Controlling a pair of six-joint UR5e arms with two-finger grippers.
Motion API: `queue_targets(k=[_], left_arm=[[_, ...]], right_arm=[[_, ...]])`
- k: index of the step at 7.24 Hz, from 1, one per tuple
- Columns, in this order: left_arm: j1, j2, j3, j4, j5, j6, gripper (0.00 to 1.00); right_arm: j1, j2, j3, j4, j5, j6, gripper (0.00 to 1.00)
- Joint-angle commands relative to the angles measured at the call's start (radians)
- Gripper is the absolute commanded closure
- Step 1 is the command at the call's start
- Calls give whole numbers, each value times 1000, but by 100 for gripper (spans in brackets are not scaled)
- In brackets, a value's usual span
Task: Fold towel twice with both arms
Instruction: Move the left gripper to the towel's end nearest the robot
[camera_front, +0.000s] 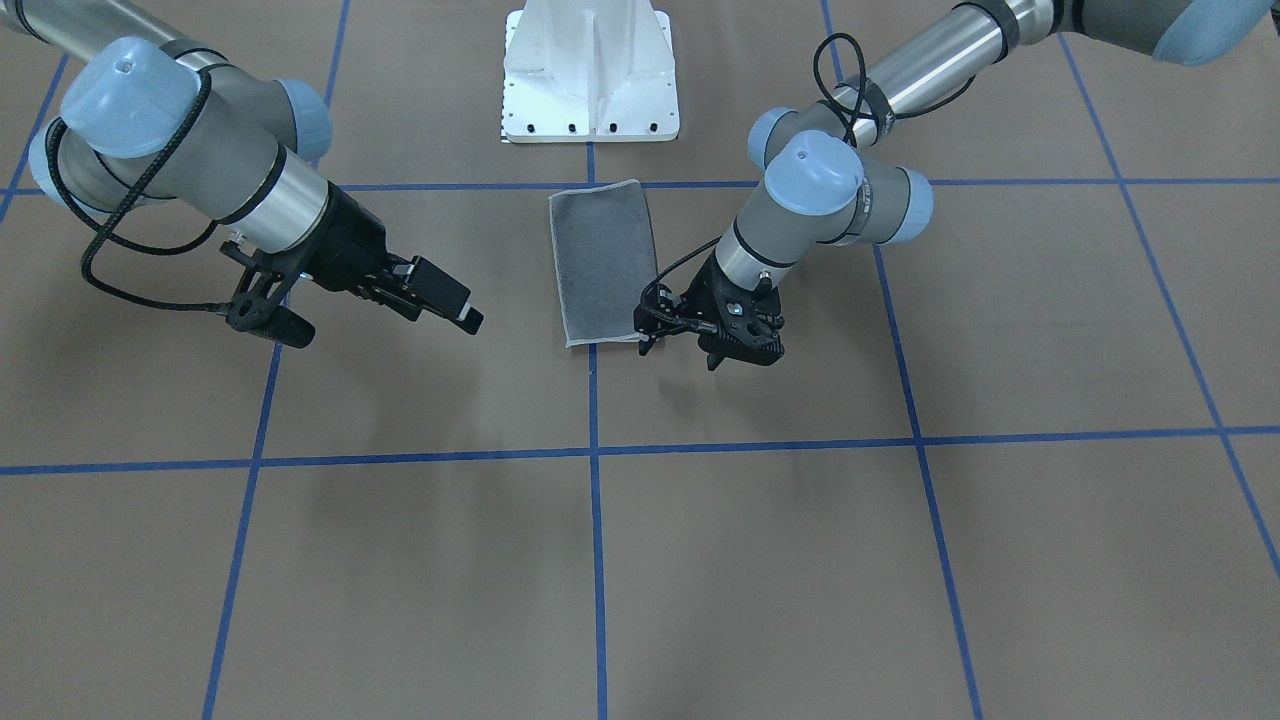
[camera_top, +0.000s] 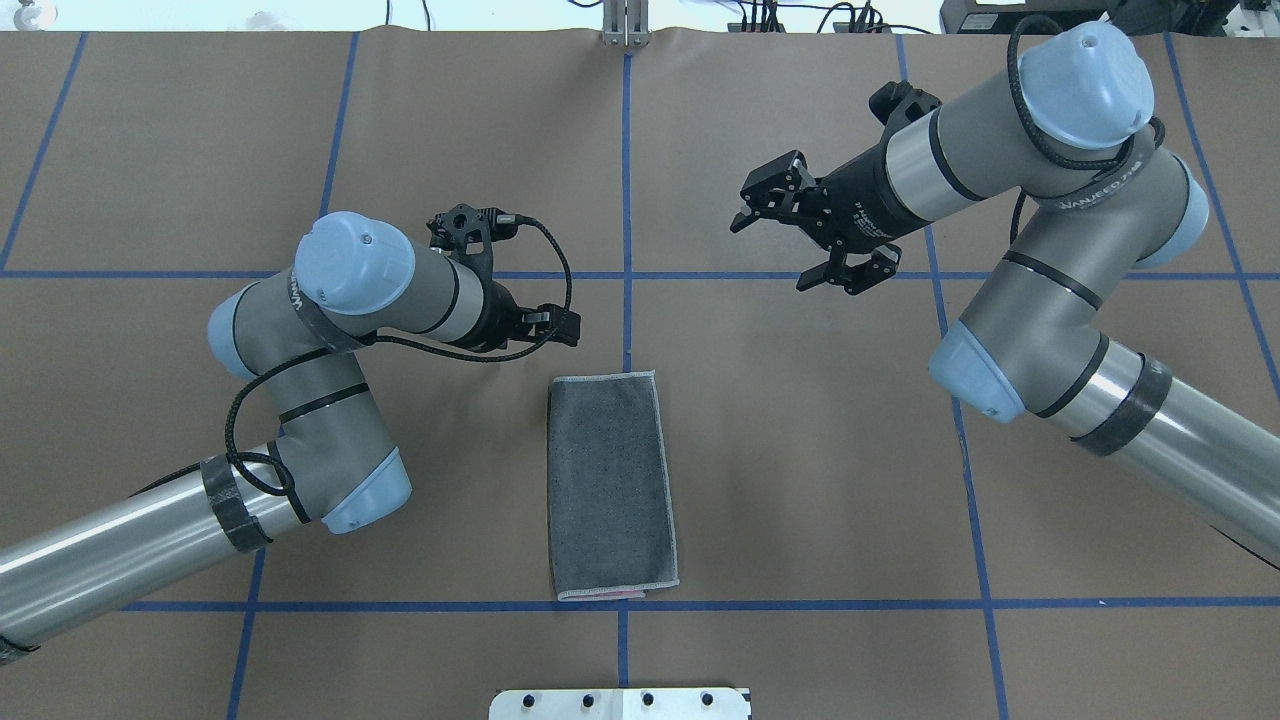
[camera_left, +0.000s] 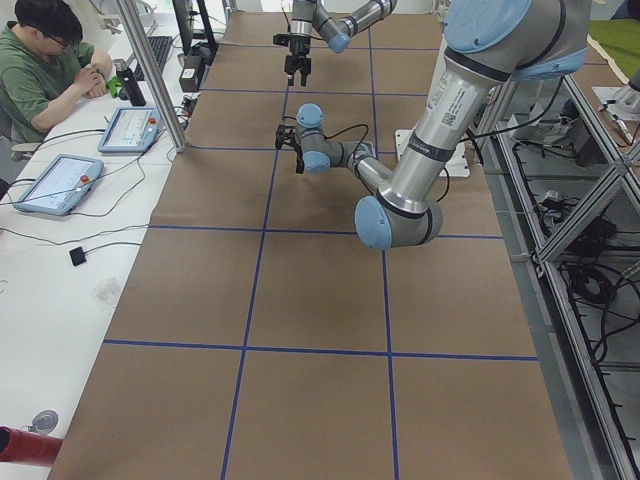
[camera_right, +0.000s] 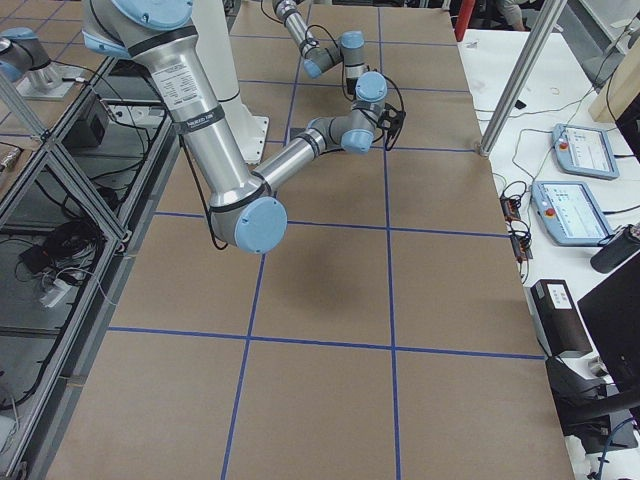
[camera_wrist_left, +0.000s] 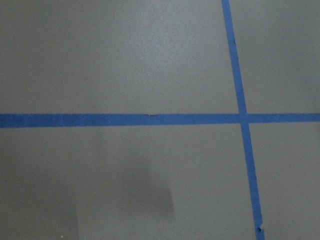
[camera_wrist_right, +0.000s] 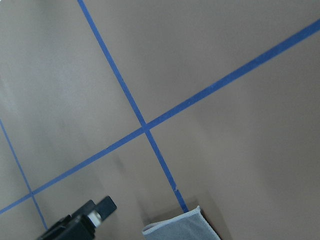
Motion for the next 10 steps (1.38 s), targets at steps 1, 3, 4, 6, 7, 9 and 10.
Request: queue_targets(k=[1,3,4,6,7,9,10], left_arm=[[16,1,-9,0,1,2,10],[48,-4,-12,3,4,-5,22],[51,-4,-12,3,2,-5,31],[58,-6,-11,3,2,-5,41],[62,-6,-11,5,2,-5,48],[76,-7,-9,5,2,-5,55],[76,-7,-11,5,1,-5,67]], right_arm=[[11,-8,-5,3,12,-20,0],[14,-13,-5,3,21,-21,0],[19,-16,-5,3,24,-21,0],[23,-17,-6,3,26,-22,0],[23,-25,-6,4,26,-22,0],[25,-31,-6,4,27,-22,0],[23,-31,-6,4,27,-22,0]])
